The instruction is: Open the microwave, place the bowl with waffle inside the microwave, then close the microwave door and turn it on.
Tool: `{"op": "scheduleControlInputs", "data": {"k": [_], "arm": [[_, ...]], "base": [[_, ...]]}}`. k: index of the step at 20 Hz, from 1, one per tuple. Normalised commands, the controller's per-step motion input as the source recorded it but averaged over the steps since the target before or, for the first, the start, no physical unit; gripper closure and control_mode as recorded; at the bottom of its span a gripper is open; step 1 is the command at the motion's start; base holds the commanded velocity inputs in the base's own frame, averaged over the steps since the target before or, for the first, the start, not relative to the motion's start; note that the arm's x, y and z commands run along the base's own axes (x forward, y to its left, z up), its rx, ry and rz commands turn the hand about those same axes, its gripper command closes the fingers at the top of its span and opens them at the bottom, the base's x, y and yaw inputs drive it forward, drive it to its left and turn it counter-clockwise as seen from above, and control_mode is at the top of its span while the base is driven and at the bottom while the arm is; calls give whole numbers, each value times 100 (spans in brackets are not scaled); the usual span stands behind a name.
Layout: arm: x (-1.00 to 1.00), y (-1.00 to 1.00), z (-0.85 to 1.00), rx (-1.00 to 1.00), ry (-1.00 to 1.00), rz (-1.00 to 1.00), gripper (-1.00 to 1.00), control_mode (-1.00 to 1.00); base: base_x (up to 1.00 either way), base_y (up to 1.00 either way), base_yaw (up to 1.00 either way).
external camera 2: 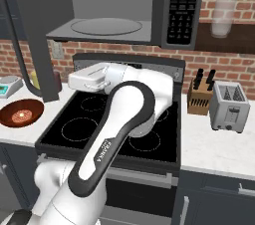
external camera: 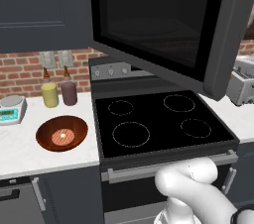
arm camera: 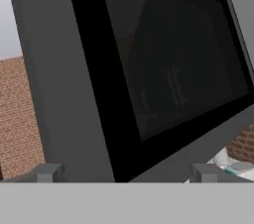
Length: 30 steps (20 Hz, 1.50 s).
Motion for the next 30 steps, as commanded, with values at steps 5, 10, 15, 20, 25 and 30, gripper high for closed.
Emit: {"op": "scheduleControlInputs", "data": {"k": [5, 10, 15, 20, 25, 30], "arm": [[16, 34, 18, 0, -4, 10, -100, -100], [-9, 87, 10, -2, -11, 13, -100, -100], [-44, 100, 9, -8, -23, 12, -100, -100], [-84, 100, 22, -8, -30, 10, -100, -100], [-22, 88, 16, 0, -12, -4, -100, -100], [0, 54, 2, 0, 0, -20, -100, -100]], "base": [[0, 0, 0], [0, 0, 0], [0, 0, 0], [0, 0, 0], [0, 0, 0], [0, 0, 0]]}}
